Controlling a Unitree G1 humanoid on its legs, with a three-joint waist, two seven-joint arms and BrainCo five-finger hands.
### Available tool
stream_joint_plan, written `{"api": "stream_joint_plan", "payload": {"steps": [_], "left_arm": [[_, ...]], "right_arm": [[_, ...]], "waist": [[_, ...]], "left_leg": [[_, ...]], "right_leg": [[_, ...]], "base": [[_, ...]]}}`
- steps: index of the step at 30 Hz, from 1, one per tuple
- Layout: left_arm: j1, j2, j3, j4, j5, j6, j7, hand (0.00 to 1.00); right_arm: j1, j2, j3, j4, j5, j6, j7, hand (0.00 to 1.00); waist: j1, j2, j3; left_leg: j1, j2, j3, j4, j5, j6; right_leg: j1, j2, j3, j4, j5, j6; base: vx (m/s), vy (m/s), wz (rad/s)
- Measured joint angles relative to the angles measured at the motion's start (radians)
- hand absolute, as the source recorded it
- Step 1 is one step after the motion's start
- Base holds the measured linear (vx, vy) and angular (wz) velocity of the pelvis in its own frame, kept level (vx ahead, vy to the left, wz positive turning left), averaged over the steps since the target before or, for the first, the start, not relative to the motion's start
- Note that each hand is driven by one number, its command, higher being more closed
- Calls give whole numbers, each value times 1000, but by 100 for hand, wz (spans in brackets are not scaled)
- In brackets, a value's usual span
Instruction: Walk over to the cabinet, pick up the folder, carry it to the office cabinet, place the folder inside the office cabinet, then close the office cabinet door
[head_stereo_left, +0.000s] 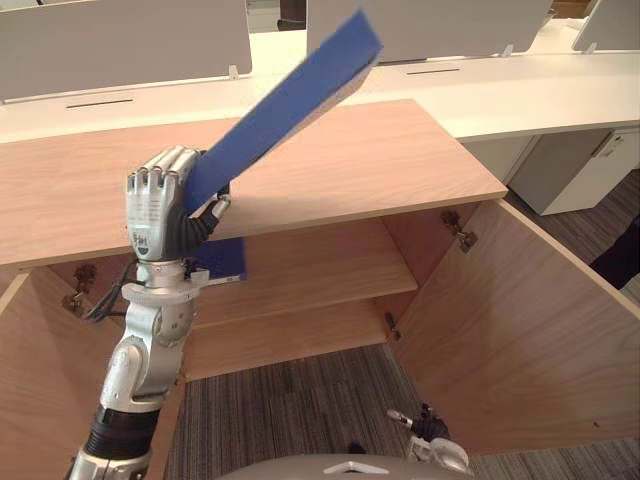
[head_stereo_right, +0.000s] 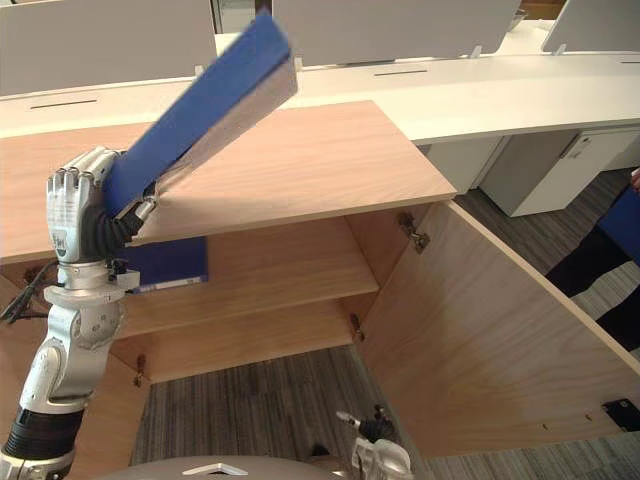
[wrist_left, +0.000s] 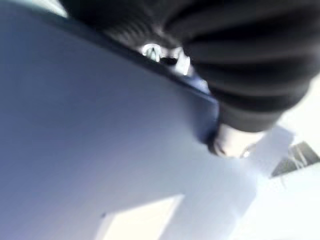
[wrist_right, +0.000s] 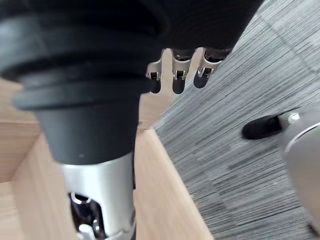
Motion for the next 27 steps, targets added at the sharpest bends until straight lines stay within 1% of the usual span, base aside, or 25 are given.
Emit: {"api": "stream_joint_plan", "payload": {"steps": [1, 4, 7, 8, 9, 10, 11, 12, 15, 16, 19, 20, 22, 25, 27], "left_arm": [[15, -30, 5, -40, -24, -10, 8, 100], [46, -91, 38, -126, -100, -39, 35, 100], [69, -134, 63, -172, -166, -59, 66, 100], [86, -167, 81, -203, -212, -69, 75, 100], [87, -172, 83, -204, -220, -72, 76, 100], [97, -187, 86, -212, -259, -84, 80, 100], [119, -208, 87, -230, -294, -92, 81, 100], [128, -218, 87, -237, -304, -95, 81, 100], [159, -251, 86, -247, -372, -118, 79, 100], [166, -257, 85, -248, -388, -120, 77, 100], [193, -280, 74, -248, -479, -138, 59, 100], [196, -285, 70, -248, -491, -140, 57, 100], [214, -299, 43, -248, -554, -156, 31, 100], [227, -303, -5, -237, -637, -183, -8, 100], [227, -303, -26, -222, -673, -194, -36, 100]], "right_arm": [[10, 13, 1, -72, 11, -16, -7, 0], [13, 42, 0, -210, 48, -54, -24, 0], [28, 67, -1, -320, 58, -80, -35, 0], [38, 86, -2, -408, 58, -95, -39, 0], [40, 90, -2, -424, 58, -98, -39, 0], [51, 102, -2, -485, 58, -108, -41, 0], [67, 119, -1, -585, 60, -120, -41, 0], [72, 124, 0, -624, 69, -124, -41, 0], [75, 129, -2, -792, 79, -165, -41, 0], [75, 133, -2, -821, 81, -172, -40, 0], [73, 133, -1, -948, 88, -222, -40, 0], [73, 133, 0, -968, 88, -223, -39, 0], [67, 133, 8, -1039, 87, -233, -38, 0], [42, 126, 38, -1092, 84, -253, -33, 0], [14, 125, 58, -1103, 83, -254, -30, 0]], "waist": [[0, 0, 0], [4, 1, 0], [8, 1, 0], [7, 1, 0], [7, 1, 0], [9, 1, 0], [9, 0, 0], [8, 0, 0], [8, 0, 0], [8, 0, 0], [8, -2, 2], [8, -2, 2], [8, -3, 2], [9, -7, 5], [9, -9, 5]], "left_leg": [[1, 0, 1, 0, 0, 0], [-1, 1, 10, 0, -1, 1], [-1, 1, 13, 0, -1, 1], [-2, 0, 13, 0, -1, 1], [-2, 0, 13, 0, -1, 1], [-2, 0, 13, 0, -1, 1], [-2, 0, 13, 0, -1, 1], [-3, 0, 13, 0, -1, 1], [-5, 0, 13, 0, -1, 1], [-5, 0, 13, 0, -1, 2], [-5, 0, 13, 0, -1, 2], [-5, 0, 13, 0, -1, 2], [-5, 0, 13, 0, -1, 2], [-4, 0, 13, 0, -1, 2], [-4, 0, 13, 0, -1, 2]], "right_leg": [[0, 0, 1, 1, 0, 0], [-11, 2, 11, 9, -2, 1], [-17, 2, 16, 17, -5, 3], [-18, 1, 16, 18, -6, 4], [-18, 1, 16, 18, -6, 4], [-18, 0, 16, 18, -6, 4], [-19, 0, 16, 18, -6, 4], [-20, 0, 16, 18, -7, 4], [-26, 0, 17, 19, -6, 4], [-25, 1, 17, 19, -7, 5], [-23, 1, 17, 19, -7, 5], [-23, 1, 17, 19, -6, 5], [-23, 0, 17, 20, -7, 5], [-24, 0, 17, 22, -7, 6], [-24, 0, 17, 23, -7, 7]], "base": [[0, 0, 0], [-28, -24, -8], [-31, -27, -4], [0, 0, 0], [-36, -26, 0], [0, 0, 0], [-32, -27, 0], [-31, -24, -1], [0, 0, 0], [0, 0, 0], [-6, -11, 0], [0, 0, 0], [-37, -30, 0], [-35, -26, 0], [-33, -24, 0]]}}
